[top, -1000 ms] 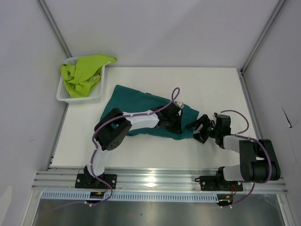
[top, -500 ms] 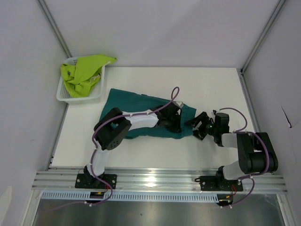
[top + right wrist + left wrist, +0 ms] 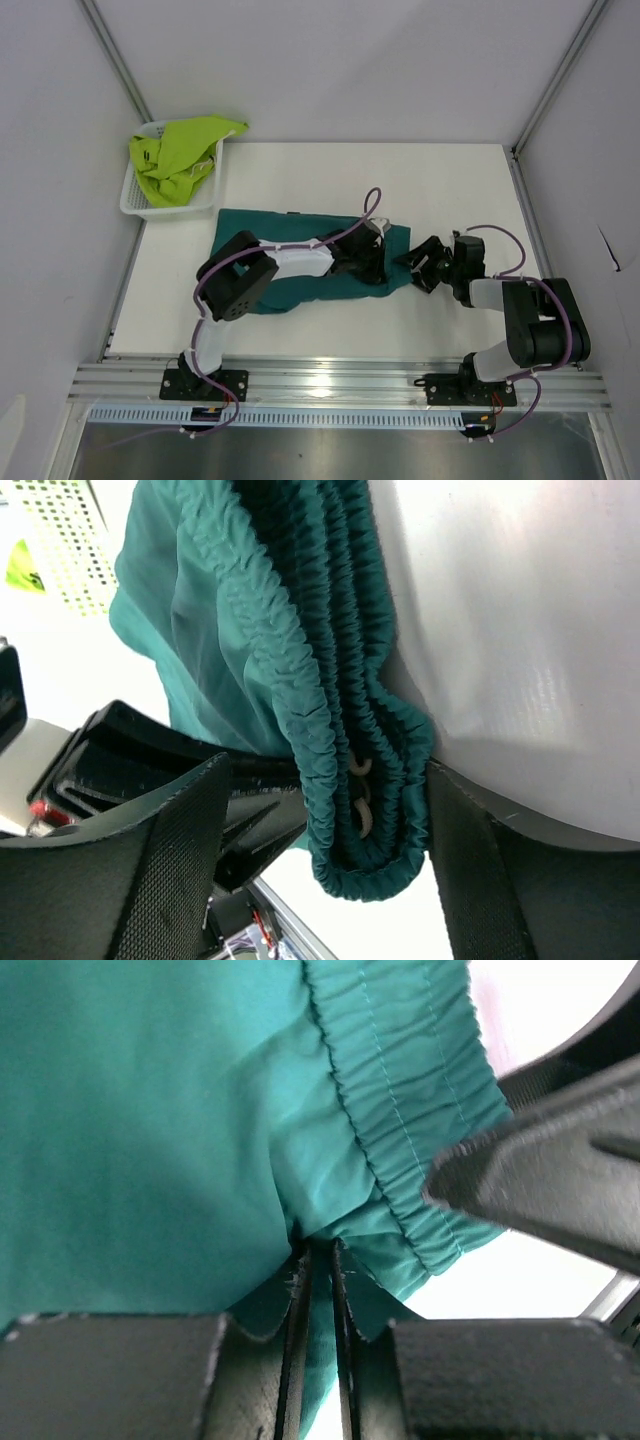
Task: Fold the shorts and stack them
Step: Fold the shorts
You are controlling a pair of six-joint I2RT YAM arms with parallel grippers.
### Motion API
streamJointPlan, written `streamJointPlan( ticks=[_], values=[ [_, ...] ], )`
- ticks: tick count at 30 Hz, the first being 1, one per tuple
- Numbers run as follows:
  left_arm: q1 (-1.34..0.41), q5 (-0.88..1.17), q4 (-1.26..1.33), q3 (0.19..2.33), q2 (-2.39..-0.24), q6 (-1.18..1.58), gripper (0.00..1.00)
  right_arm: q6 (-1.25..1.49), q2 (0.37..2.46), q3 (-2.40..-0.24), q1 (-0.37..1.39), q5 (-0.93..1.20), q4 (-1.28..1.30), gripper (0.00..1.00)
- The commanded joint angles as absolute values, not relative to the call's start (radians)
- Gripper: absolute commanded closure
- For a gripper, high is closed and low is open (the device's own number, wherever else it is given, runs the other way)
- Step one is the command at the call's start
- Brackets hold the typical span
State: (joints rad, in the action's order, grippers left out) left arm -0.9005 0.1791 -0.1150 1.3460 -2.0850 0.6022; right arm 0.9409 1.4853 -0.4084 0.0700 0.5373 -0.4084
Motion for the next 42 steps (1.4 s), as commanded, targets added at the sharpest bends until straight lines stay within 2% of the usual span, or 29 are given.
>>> streamJointPlan(
  ticks=[1,3,4,6,7,9,10,13,16,20,23,26,27,30,36,42],
  values=[
    [-0.956,0.169,-0.198,1.221,-2.094,0.581,0.83,0.890,1.509,-0.413,0.075,0.449,-0.310,0.31],
    [-0.960,0.166,-0.173,1.200,-2.074,0.589,0.83,0.879,1.496,-0.411,0.083,0.446,-0.293,0.39],
    [-0.962,0.167,-0.166,1.190,-2.071,0.589,0.83,0.877,1.487,-0.410,0.086,0.439,-0.285,0.46],
    [-0.962,0.178,-0.146,1.169,-2.063,0.591,0.83,0.870,1.456,-0.402,0.098,0.427,-0.261,0.53],
    [-0.963,0.178,-0.143,1.163,-2.062,0.589,0.83,0.868,1.442,-0.399,0.103,0.420,-0.253,0.60],
    [-0.963,0.169,-0.144,1.164,-2.059,0.588,0.83,0.864,1.398,-0.396,0.113,0.400,-0.218,0.65],
    [-0.963,0.161,-0.147,1.167,-2.057,0.586,0.83,0.855,1.382,-0.396,0.117,0.394,-0.206,0.74],
    [-0.962,0.146,-0.166,1.184,-2.063,0.578,0.82,0.847,1.309,-0.387,0.126,0.370,-0.144,0.85],
    [-0.962,0.133,-0.187,1.213,-2.077,0.568,0.82,0.845,1.220,-0.365,0.138,0.345,-0.074,0.89],
    [-0.962,0.132,-0.184,1.224,-2.050,0.554,0.78,0.845,1.126,-0.333,0.160,0.304,-0.008,0.90],
    [-0.962,0.103,-0.195,1.207,-1.982,0.538,0.66,0.836,1.091,-0.331,0.161,0.278,0.052,0.90],
    [-0.966,0.071,-0.207,1.172,-1.901,0.517,0.45,0.834,1.085,-0.345,0.161,0.265,0.084,0.93],
    [-0.969,0.057,-0.212,1.136,-1.840,0.505,0.36,0.834,1.089,-0.351,0.160,0.264,0.092,0.97],
    [-1.003,-0.024,-0.225,1.080,-1.732,0.471,0.24,0.833,1.106,-0.393,0.153,0.256,0.127,0.98],
    [-1.155,-0.270,-0.305,1.075,-1.686,0.387,0.21,0.812,1.141,-0.494,0.137,0.285,0.204,1.00],
    [-1.339,-0.639,-0.485,1.235,-1.853,0.310,0.20,0.788,1.149,-0.540,0.127,0.313,0.264,1.00]
  ],
)
